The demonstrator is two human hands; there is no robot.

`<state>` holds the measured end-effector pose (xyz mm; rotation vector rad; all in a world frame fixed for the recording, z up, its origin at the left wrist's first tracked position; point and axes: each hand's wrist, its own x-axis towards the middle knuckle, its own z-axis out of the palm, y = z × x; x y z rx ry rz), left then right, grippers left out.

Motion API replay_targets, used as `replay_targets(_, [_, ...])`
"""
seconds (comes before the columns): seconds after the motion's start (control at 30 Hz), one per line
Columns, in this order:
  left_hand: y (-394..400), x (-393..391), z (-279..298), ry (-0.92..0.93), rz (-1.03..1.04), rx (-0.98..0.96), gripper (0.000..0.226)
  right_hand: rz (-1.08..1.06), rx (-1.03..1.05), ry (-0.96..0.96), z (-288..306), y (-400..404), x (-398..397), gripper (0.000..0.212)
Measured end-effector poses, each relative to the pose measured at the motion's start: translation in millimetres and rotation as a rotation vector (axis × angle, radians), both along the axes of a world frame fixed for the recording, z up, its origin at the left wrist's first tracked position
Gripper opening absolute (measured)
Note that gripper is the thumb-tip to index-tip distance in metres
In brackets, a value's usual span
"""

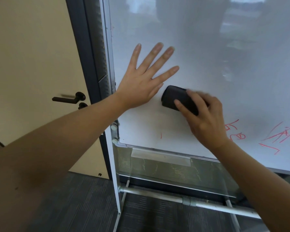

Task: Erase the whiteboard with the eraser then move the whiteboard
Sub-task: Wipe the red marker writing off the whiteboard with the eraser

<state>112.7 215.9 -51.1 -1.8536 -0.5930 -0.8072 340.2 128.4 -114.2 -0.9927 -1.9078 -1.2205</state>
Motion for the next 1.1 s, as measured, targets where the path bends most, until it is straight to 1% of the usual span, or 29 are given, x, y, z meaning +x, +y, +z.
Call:
replay_targets(0.07, [1.8,-0.9,-1.0,-0.008,-0.008,0.014,0.055,-0.005,-0.016,-0.008,-11.0,-2.4,-2.4,0.039])
replay_targets(0.13, [3.9,-1.4,-1.8,-0.015,-0.013,0.023,0.055,-0.001,-0.056,-0.064,-28.6,-5.5,-3.4,0.035])
replay_targets(0.33, [4.5,1.9,-2.0,-0.016,-0.018,0.024,0.054,-0.009,-0.181,-0.251,-72.1,-14.3,1.4,0.038])
replay_targets(0.57, [2.3,1.2,-2.6,-0.018,-0.026,0.021,0.050,-0.026,-0.303,-0.644,-95.8,-20.4,14.0,0.046])
replay_targets(0.63, [1.9,1.7,-2.0,-0.019,-0.030,0.025,0.050,-0.038,-0.314,-0.724,-89.8,-22.0,15.5,0.047])
replay_targets(0.67, [2.2,1.6,-1.9,-0.021,-0.031,0.028,0.049,-0.039,-0.305,-0.732,-85.1,-21.7,15.2,0.046])
replay_targets(0.73, [2.8,1.6,-2.0,-0.026,-0.037,0.031,0.049,-0.035,-0.262,-0.675,-73.7,-19.8,13.3,0.043])
replay_targets(0.8, [3.1,1.4,-2.3,-0.031,-0.038,0.027,0.049,-0.025,-0.195,-0.550,-58.6,-15.3,9.2,0.038])
replay_targets(0.9, [2.9,1.3,-2.9,-0.029,-0.032,0.024,0.052,-0.034,-0.084,-0.371,-30.9,-8.6,6.4,0.038])
replay_targets(1.0, [3.5,1.5,-3.9,-0.022,-0.021,0.033,0.053,-0.050,-0.023,-0.275,-6.6,-8.0,12.1,0.039])
replay_targets(1.1, [3.8,1.3,-3.3,-0.025,-0.012,0.036,0.051,-0.085,0.036,-0.183,5.5,-8.7,19.9,0.042])
